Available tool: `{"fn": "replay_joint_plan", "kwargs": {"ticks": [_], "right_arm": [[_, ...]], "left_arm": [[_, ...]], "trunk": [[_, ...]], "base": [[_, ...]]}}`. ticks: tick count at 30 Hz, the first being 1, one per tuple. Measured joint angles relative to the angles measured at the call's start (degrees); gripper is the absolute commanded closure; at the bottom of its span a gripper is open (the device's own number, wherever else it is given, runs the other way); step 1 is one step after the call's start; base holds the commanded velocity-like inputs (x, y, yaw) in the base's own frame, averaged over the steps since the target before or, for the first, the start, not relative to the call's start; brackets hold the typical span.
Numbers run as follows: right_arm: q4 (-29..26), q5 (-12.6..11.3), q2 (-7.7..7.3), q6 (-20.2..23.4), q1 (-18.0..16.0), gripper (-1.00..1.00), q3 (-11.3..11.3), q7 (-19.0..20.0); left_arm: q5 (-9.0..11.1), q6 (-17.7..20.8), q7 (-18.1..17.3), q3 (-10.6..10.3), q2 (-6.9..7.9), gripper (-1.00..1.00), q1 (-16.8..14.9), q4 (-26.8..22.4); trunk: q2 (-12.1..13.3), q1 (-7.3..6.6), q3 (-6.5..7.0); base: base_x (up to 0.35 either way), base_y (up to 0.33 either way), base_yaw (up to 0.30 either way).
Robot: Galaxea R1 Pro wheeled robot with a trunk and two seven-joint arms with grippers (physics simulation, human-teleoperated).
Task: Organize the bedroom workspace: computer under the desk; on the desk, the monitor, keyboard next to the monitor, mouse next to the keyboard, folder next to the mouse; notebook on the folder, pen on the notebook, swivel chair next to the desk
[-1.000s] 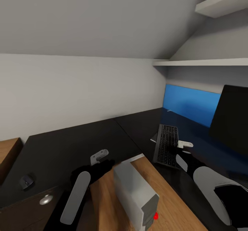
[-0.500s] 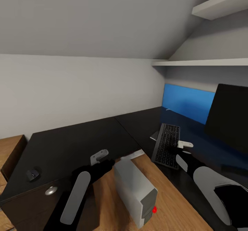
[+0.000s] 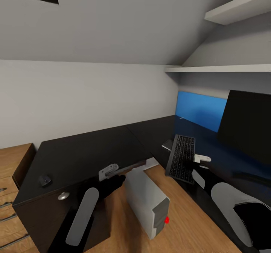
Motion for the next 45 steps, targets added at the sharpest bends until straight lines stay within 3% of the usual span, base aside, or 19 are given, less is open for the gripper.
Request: {"fn": "replay_joint_plan", "kwargs": {"ticks": [19, 38, 45], "right_arm": [[0.23, 0.06, 0.0, -0.03, 0.0, -1.0, -0.02, -0.03], [1.08, -0.33, -0.09, -0.19, 0.04, -1.0, 0.08, 0.03], [1.08, -0.33, -0.09, -0.19, 0.04, -1.0, 0.08, 0.04]], "left_arm": [[0.01, 0.05, -0.04, 0.01, 0.0, -1.0, 0.0, 0.0], [0.12, 0.01, -0.08, -0.08, -0.08, -1.0, 0.0, 0.32], [0.11, 0.01, -0.08, -0.06, -0.08, -1.0, 0.0, 0.66]], "trunk": [[-0.01, -0.03, 0.0], [7.61, -4.19, 3.4], [7.62, -4.2, 3.4]], "base": [[-0.116, 0.0, 0.0], [0.0, 0.0, 0.0], [0.0, 0.0, 0.0]]}}
